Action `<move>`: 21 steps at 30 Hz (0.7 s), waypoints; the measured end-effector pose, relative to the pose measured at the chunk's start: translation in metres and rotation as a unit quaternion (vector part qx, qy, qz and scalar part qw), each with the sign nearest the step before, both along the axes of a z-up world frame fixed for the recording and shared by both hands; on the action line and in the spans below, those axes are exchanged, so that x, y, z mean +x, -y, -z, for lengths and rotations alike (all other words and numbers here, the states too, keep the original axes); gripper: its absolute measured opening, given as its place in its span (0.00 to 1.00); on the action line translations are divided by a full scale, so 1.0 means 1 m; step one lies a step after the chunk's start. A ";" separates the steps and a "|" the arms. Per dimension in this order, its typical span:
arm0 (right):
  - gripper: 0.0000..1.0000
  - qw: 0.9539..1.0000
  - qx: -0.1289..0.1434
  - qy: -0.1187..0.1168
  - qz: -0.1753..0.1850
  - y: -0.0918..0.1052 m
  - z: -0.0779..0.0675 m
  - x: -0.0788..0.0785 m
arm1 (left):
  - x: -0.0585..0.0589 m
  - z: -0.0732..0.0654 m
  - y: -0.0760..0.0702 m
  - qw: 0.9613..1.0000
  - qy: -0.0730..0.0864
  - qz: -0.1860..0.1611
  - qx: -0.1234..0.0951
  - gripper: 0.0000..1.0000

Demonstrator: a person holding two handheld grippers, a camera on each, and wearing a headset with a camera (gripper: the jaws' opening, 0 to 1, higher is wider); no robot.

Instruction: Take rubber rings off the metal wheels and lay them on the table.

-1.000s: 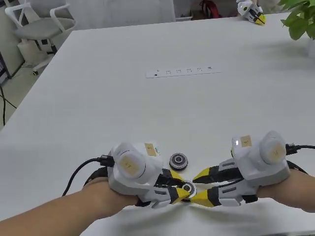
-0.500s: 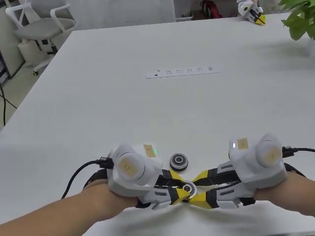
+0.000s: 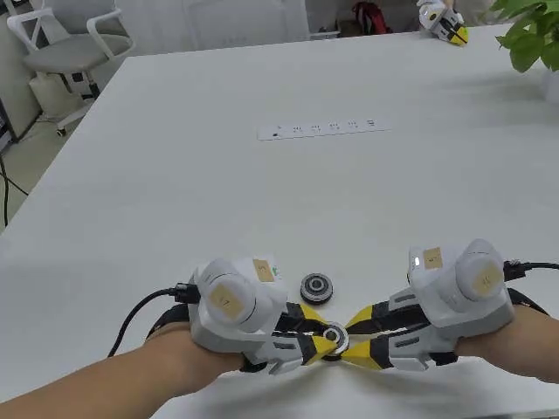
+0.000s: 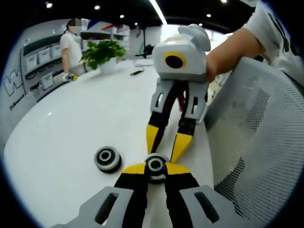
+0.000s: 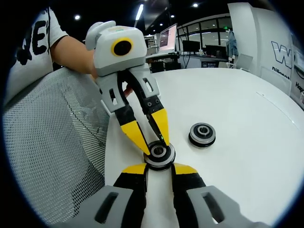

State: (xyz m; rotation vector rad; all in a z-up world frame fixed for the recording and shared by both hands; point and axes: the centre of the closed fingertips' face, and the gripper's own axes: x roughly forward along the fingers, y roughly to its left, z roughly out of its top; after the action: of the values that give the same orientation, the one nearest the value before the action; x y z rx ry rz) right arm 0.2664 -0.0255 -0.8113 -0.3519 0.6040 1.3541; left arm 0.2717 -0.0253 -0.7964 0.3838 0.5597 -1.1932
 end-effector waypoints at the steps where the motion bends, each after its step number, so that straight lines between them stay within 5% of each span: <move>1: 0.16 1.000 0.000 0.000 0.000 0.000 0.000 0.000 | 0.000 0.000 0.000 1.000 0.000 0.000 0.000 0.14; 6: 0.16 1.000 -0.004 0.007 -0.005 0.001 -0.001 0.001 | 0.000 0.000 0.000 1.000 0.001 0.001 -0.001 0.14; 10: 0.31 1.000 0.011 0.006 0.009 -0.004 -0.006 0.005 | 0.000 0.000 0.000 1.000 0.001 0.001 -0.002 0.14; 21: 0.25 1.000 -0.018 0.018 -0.005 -0.012 0.001 0.002 | 0.000 0.000 -0.001 1.000 0.002 0.001 0.000 0.13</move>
State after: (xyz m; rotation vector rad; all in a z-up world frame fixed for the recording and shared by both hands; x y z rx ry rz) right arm 0.2683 -0.0134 -0.8120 -0.4075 0.5976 1.3454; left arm 0.2716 -0.0243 -0.7962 0.3867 0.5547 -1.1942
